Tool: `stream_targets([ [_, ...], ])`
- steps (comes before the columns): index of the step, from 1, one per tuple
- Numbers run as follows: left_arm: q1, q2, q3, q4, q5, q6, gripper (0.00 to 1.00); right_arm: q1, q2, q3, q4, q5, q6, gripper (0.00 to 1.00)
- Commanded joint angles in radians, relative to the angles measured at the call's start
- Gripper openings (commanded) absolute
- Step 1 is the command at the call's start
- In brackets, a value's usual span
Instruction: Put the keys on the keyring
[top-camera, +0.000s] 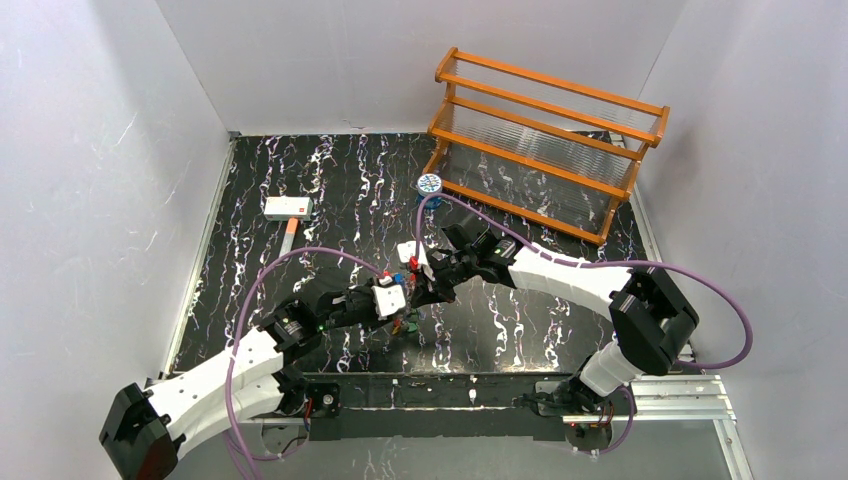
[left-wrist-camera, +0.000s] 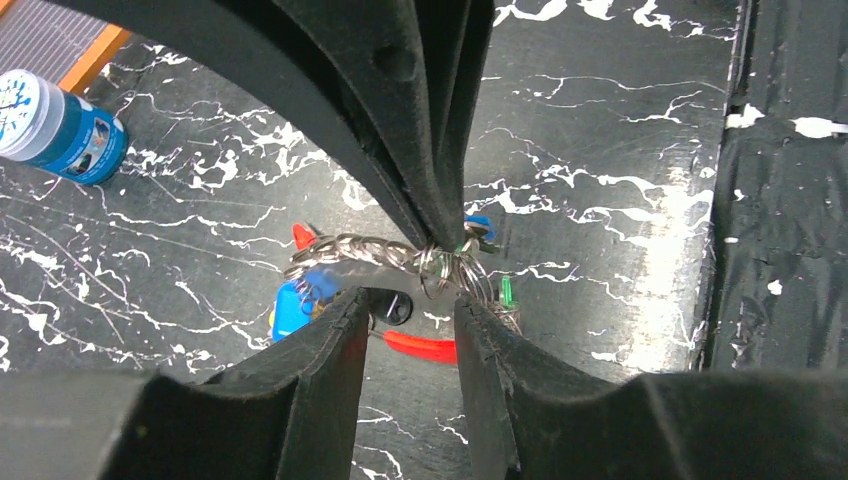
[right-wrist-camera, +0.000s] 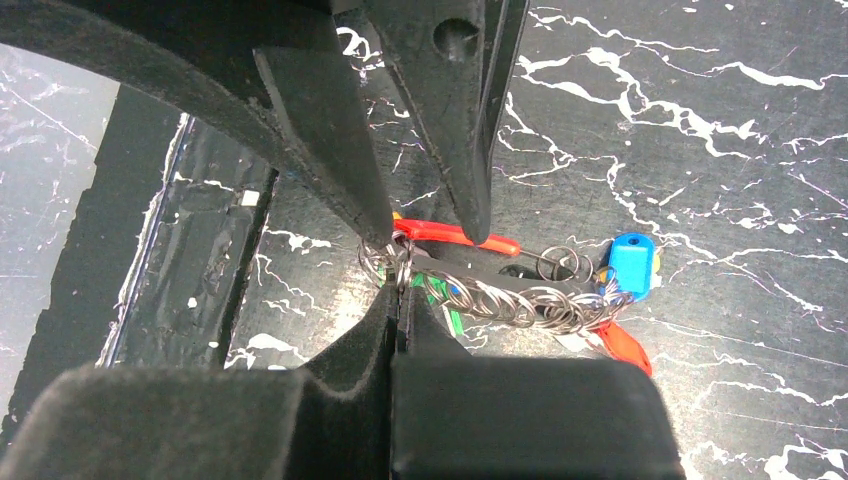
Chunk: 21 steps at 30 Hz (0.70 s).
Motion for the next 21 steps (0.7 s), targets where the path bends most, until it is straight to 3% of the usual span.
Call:
stream_targets([
  [1, -0.003, 0.012, -0.002, 0.040, 0.067, -0.011, 0.36, 0.000, -0.022, 0.044, 0.041, -0.024, 0.000, 0.01],
  [8, -0.004, 0.063, -0.008, 0.121, 0.037, -0.007, 0.31, 0.000, -0.024, 0.043, 0.056, -0.041, 0.006, 0.01],
  [14, -0.003, 0.086, -0.002, 0.121, 0.041, 0.018, 0.15, -0.001, -0.024, 0.043, 0.058, -0.034, 0.008, 0.01],
  [17, -0.004, 0.084, 0.001, 0.116, 0.050, 0.027, 0.00, -0.001, -0.021, 0.046, 0.054, -0.018, 0.011, 0.01],
  [20, -0.004, 0.071, -0.005, 0.122, 0.053, 0.007, 0.00, -0.003, -0.030, 0.037, 0.057, -0.008, 0.012, 0.03],
  [21, -0.003, 0.063, -0.014, 0.139, 0.052, -0.007, 0.00, -0.007, -0.038, 0.022, 0.080, -0.012, 0.020, 0.09],
])
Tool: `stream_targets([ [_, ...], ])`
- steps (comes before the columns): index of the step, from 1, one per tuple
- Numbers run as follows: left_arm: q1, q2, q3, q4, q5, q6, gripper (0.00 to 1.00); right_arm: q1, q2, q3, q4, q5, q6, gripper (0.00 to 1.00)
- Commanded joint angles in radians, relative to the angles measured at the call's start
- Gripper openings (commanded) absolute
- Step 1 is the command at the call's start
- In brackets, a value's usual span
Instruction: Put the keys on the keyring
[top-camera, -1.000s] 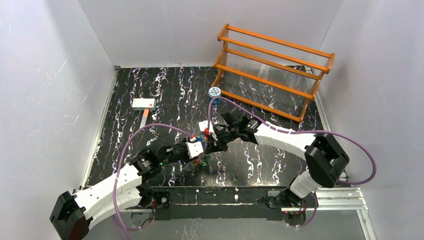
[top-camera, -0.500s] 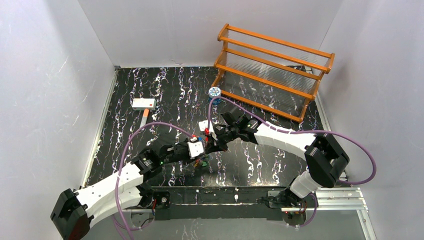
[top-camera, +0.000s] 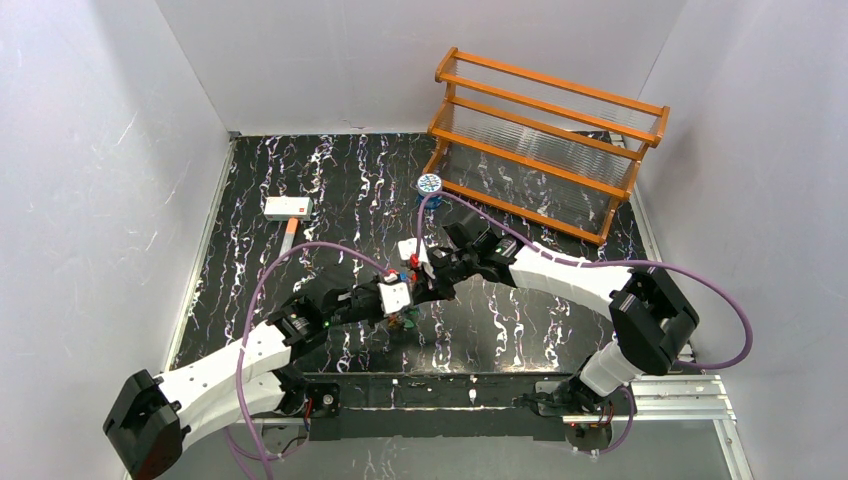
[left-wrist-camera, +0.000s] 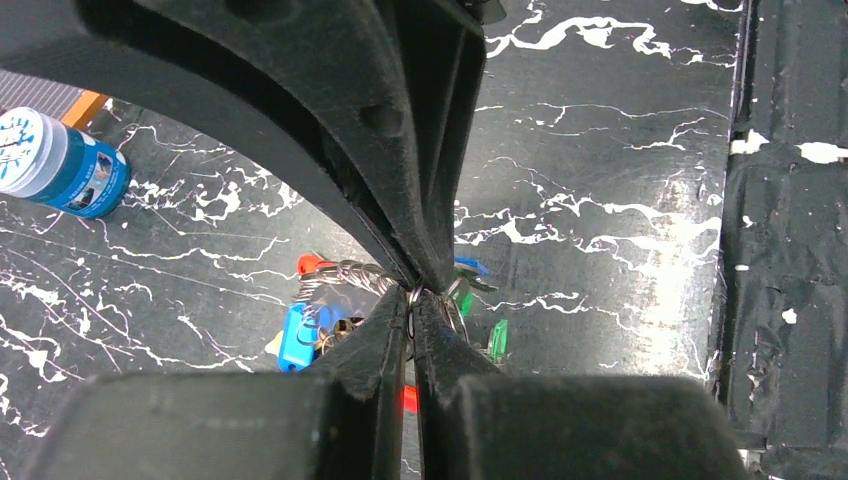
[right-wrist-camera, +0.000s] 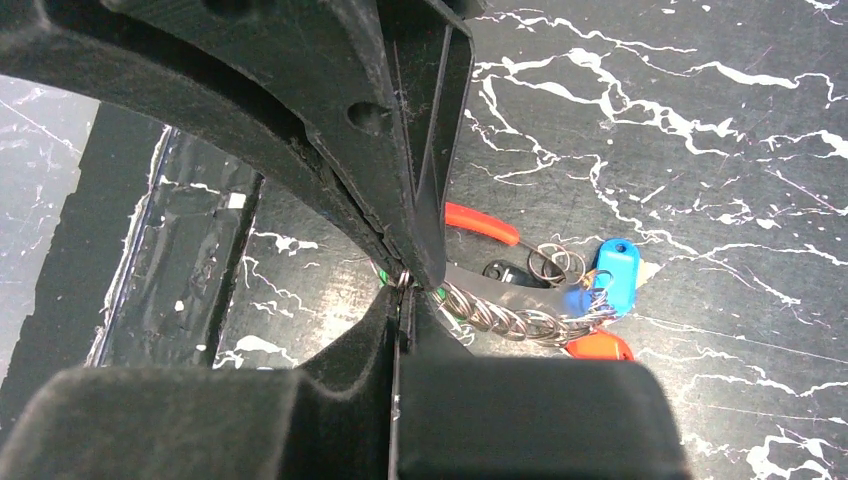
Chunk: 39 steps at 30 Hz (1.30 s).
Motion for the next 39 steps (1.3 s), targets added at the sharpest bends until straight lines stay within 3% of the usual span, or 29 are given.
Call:
stream_targets([
  [1, -0.003, -0.030, -0.024, 0.046, 0.013, -0.035, 0.00, -0.006, -0.051, 0.003, 0.094, -0.020, 0.030, 0.17],
  [4, -0.002, -0.074, -0.077, 0.149, 0.010, -0.109, 0.00, -0.037, -0.098, -0.064, 0.219, -0.054, 0.084, 0.35],
  [6, -0.003, -0.103, -0.116, 0.228, 0.006, -0.162, 0.00, -0.075, -0.127, -0.104, 0.294, -0.101, 0.135, 0.42],
  [11, -0.003, -0.145, -0.194, 0.414, 0.035, -0.245, 0.00, -0.150, -0.179, -0.147, 0.374, -0.210, 0.186, 0.47],
  [18, -0.003, -0.169, -0.273, 0.653, 0.031, -0.307, 0.00, -0.157, -0.196, -0.156, 0.373, -0.274, 0.190, 0.51],
  [24, -0.003, -0.173, -0.280, 0.687, 0.015, -0.318, 0.00, -0.158, -0.200, -0.147, 0.325, -0.300, 0.158, 0.50],
  [36, -0.003, -0.167, -0.278, 0.688, 0.027, -0.321, 0.00, -0.156, -0.119, -0.110, 0.277, -0.345, 0.139, 0.31],
  [39, -0.003, -0.161, -0.276, 0.687, 0.031, -0.321, 0.00, -0.156, -0.109, -0.109, 0.275, -0.354, 0.138, 0.20],
])
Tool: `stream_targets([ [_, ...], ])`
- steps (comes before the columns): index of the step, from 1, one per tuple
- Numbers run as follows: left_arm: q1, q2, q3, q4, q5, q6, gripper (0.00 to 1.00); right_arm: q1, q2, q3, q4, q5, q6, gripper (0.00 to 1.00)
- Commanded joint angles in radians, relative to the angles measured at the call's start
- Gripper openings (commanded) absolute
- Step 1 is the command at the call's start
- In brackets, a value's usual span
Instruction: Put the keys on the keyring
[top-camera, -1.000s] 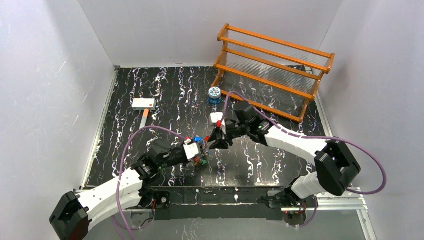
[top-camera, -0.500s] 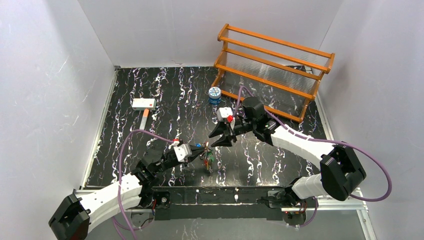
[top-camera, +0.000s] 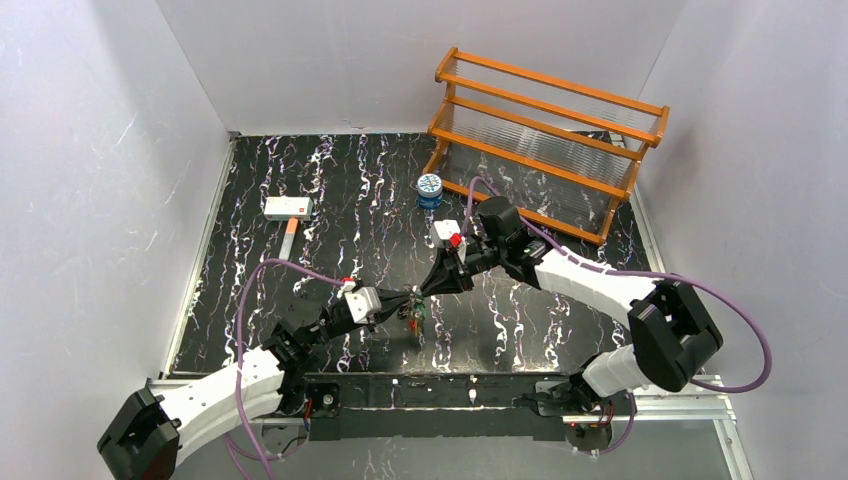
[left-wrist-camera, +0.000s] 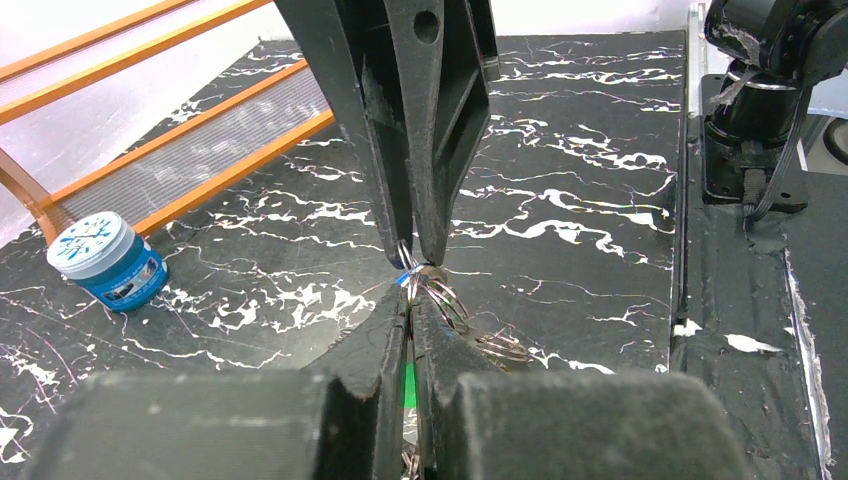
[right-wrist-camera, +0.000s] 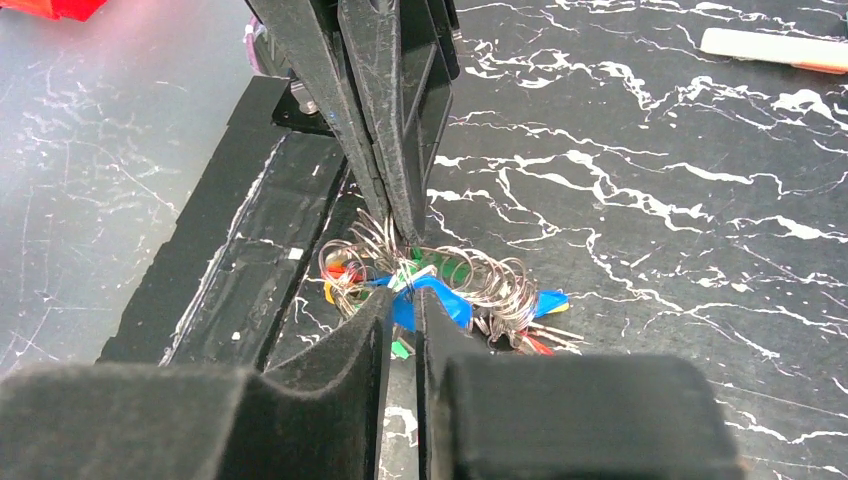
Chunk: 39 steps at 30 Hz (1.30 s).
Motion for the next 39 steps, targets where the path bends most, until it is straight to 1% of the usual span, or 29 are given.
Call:
stream_targets([
  [1, -0.003, -0.005, 0.007, 0.068, 0.016, 0.000, 0.00, 0.002, 0.014, 0.038, -0.006, -0.044, -0.016, 0.16],
  [5, -0.003, -0.003, 0.009, 0.068, 0.016, 0.003, 0.00, 0.001, 0.020, 0.039, -0.024, -0.039, -0.024, 0.01],
  [14, -0.003, -0.024, 0.007, 0.068, 0.008, 0.003, 0.00, 0.002, 0.049, -0.005, -0.027, 0.029, -0.031, 0.01],
  [25, -0.003, -0.025, 0.007, 0.068, 0.019, 0.001, 0.00, 0.004, 0.111, 0.021, -0.018, 0.042, -0.021, 0.01],
  [30, -0.003, -0.015, 0.008, 0.070, 0.019, 0.004, 0.00, 0.037, 0.092, 0.030, 0.022, 0.052, -0.008, 0.01],
  [33, -0.002, -0.010, 0.009, 0.071, 0.019, 0.004, 0.00, 0.075, 0.064, 0.031, 0.021, 0.103, -0.022, 0.06],
  [36, -0.003, -0.009, 0.009, 0.071, 0.018, 0.003, 0.00, 0.090, 0.027, 0.011, 0.031, 0.148, -0.025, 0.08],
  [37, -0.003, -0.011, 0.008, 0.071, 0.020, 0.004, 0.00, 0.091, 0.009, -0.001, 0.040, 0.165, -0.024, 0.11],
  [38, -0.003, -0.012, 0.007, 0.071, 0.020, 0.002, 0.00, 0.091, -0.007, -0.012, 0.048, 0.189, -0.023, 0.17],
  [39, -0.003, -0.012, 0.007, 0.071, 0.020, 0.002, 0.00, 0.091, -0.027, -0.024, 0.055, 0.210, -0.023, 0.21],
])
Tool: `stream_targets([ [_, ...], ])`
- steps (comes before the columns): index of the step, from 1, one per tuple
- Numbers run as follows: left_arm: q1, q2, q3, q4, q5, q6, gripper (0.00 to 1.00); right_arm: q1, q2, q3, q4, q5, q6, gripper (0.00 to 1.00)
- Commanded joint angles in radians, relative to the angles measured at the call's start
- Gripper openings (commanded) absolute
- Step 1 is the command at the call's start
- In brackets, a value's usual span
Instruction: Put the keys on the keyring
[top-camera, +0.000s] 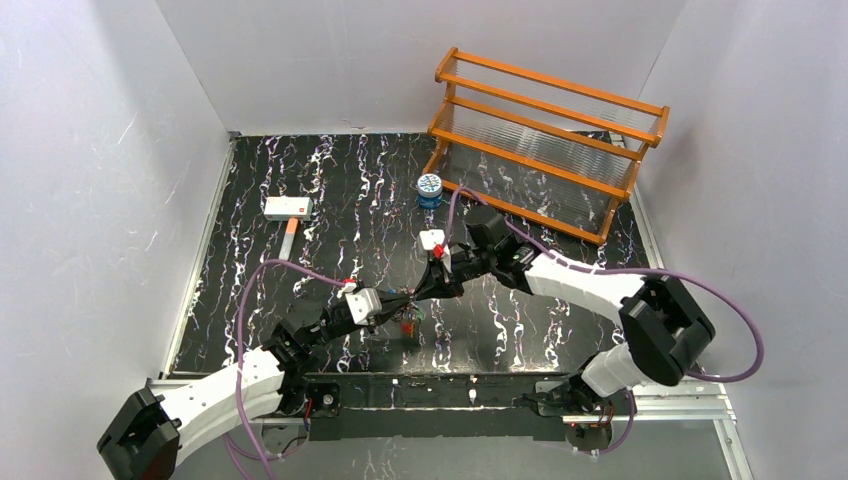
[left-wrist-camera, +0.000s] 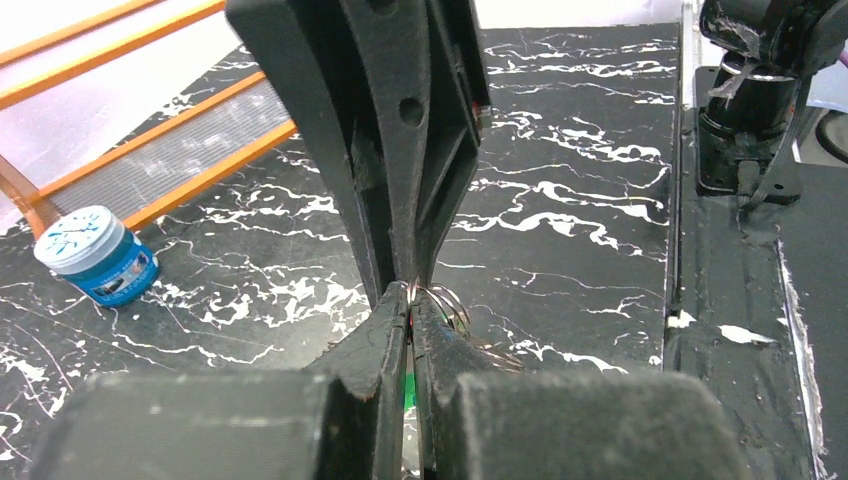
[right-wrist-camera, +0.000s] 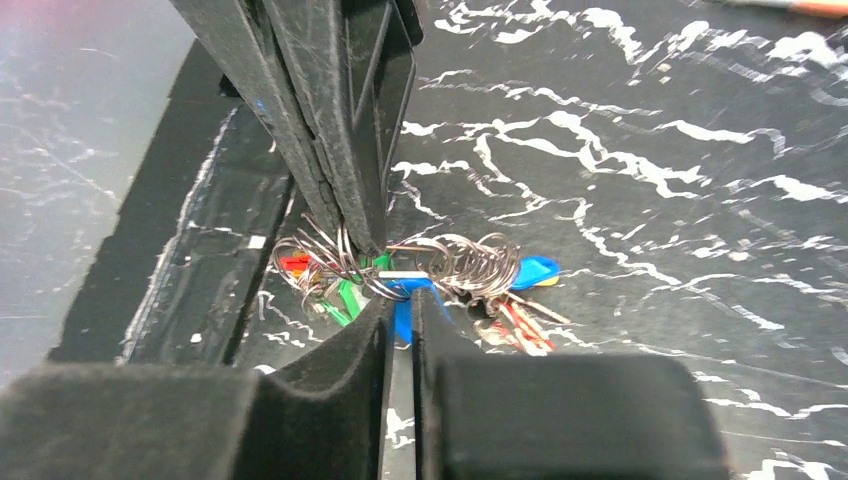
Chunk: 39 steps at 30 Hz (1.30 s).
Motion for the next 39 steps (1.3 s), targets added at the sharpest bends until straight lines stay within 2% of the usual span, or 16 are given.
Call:
stream_targets([
  [1, -0.003, -0.015, 0.015, 0.086, 0.011, 0.002, 0.00, 0.017, -0.108, -0.030, 0.063, 0.088, -0.008, 0.22],
  [3, -0.003, -0.018, 0.015, 0.086, 0.013, 0.000, 0.00, 0.017, -0.140, -0.043, 0.065, 0.116, -0.016, 0.30],
  [5, -0.003, -0.021, 0.014, 0.086, 0.013, 0.000, 0.00, 0.017, -0.164, -0.055, 0.073, 0.132, -0.021, 0.45],
  [6, -0.003, -0.021, 0.014, 0.085, 0.012, -0.002, 0.00, 0.017, -0.173, -0.059, 0.078, 0.133, -0.023, 0.50],
  [8, -0.003, -0.023, 0.014, 0.086, 0.012, -0.003, 0.00, 0.017, -0.184, -0.064, 0.090, 0.132, -0.023, 0.52],
  [10, -0.003, -0.026, 0.012, 0.086, 0.014, -0.003, 0.00, 0.017, -0.183, -0.062, 0.094, 0.118, -0.024, 0.49],
  [12, -0.003, -0.028, 0.012, 0.086, 0.014, -0.005, 0.00, 0.017, -0.173, -0.053, 0.095, 0.089, -0.022, 0.35],
  [14, -0.003, -0.031, 0.012, 0.086, 0.013, -0.007, 0.00, 0.017, -0.156, -0.045, 0.094, 0.064, -0.014, 0.33],
  [20, -0.003, -0.033, 0.012, 0.086, 0.012, -0.006, 0.00, 0.017, -0.130, -0.048, 0.114, 0.007, -0.016, 0.33],
  [24, -0.003, -0.033, 0.014, 0.086, 0.013, -0.008, 0.00, 0.017, -0.116, -0.038, 0.109, -0.019, -0.021, 0.43],
  [26, -0.002, -0.034, 0.014, 0.086, 0.013, -0.008, 0.00, 0.017, -0.111, -0.032, 0.100, -0.019, -0.029, 0.43],
  [27, -0.002, -0.036, 0.015, 0.086, 0.013, -0.009, 0.00, 0.017, -0.109, -0.029, 0.095, -0.018, -0.033, 0.41],
  [30, -0.003, -0.039, 0.015, 0.086, 0.015, -0.012, 0.00, 0.017, -0.099, -0.019, 0.089, -0.020, -0.042, 0.23],
  [34, -0.002, -0.042, 0.014, 0.086, 0.018, -0.014, 0.00, 0.017, -0.082, -0.003, 0.088, -0.036, -0.045, 0.11],
  [37, -0.003, -0.045, 0.012, 0.086, 0.018, -0.014, 0.00, 0.017, -0.076, 0.004, 0.091, -0.045, -0.047, 0.09],
  [39, -0.003, -0.045, 0.012, 0.086, 0.018, -0.015, 0.00, 0.017, -0.078, 0.006, 0.095, -0.049, -0.045, 0.12],
])
